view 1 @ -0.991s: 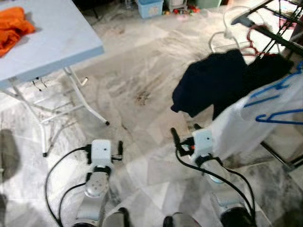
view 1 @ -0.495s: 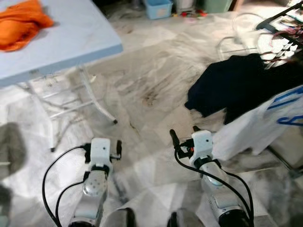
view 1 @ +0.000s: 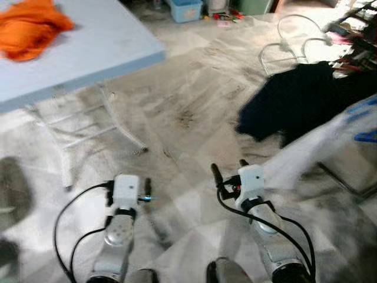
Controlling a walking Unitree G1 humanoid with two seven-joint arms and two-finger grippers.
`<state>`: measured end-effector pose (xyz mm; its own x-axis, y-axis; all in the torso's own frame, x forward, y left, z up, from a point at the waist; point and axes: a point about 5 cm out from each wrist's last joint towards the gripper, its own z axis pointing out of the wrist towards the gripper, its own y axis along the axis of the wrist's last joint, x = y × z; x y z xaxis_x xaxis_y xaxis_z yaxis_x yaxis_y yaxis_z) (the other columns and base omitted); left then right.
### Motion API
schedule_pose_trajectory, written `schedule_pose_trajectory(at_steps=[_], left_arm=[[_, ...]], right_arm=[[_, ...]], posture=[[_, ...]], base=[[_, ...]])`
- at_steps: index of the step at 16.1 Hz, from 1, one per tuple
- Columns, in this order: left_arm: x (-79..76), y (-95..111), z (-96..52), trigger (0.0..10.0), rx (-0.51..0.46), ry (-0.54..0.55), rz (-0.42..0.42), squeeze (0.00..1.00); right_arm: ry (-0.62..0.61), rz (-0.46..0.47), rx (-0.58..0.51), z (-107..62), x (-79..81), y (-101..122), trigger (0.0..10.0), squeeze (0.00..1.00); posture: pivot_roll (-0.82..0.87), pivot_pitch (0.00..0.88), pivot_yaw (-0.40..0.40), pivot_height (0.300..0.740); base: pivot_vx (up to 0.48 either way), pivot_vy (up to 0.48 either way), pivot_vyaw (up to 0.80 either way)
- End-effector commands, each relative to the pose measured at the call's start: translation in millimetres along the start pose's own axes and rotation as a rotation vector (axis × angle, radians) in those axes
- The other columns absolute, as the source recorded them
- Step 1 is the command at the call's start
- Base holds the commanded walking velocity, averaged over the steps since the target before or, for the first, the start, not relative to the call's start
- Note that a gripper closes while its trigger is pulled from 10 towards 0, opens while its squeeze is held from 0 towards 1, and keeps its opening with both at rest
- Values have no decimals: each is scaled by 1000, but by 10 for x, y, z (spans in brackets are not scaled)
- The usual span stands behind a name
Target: Hang hanger
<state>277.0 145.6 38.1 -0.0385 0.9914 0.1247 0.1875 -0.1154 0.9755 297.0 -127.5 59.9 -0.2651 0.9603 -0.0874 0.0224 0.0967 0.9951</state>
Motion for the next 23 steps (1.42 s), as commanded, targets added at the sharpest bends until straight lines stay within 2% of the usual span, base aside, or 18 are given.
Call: schedule_pose_trajectory(at_steps=[1, 4, 11, 15, 23], left_arm=[[-67, -42, -33, 10000, 17, -10, -2, 0], [-30, -58, -30, 10000, 21, 0, 10, 0], [-68, -47, -3, 10000, 20, -5, 10, 0], [-90, -36, 16, 10000, 19, -11, 5, 0], [-61, -72, -6, 10000, 27, -8, 14, 0]], right_arm=[[-23, -4, 31, -56, -95, -66, 10000, 0], [-19, 0, 32, -58, -78, -70, 10000, 0], [-18, -5, 26, -53, -101, -60, 10000, 0], [-25, -12, 24, -50, -138, -49, 10000, 0], [-9, -5, 35, -74, -83, -89, 10000, 0]], posture=[[-136, 217, -21, 740], [-129, 222, -16, 740], [-136, 215, -17, 740], [-141, 213, -23, 740], [-124, 219, -32, 740]], base=[[0, 476, 0], [0, 476, 0], [0, 477, 673], [0, 480, 0], [0, 480, 0]])
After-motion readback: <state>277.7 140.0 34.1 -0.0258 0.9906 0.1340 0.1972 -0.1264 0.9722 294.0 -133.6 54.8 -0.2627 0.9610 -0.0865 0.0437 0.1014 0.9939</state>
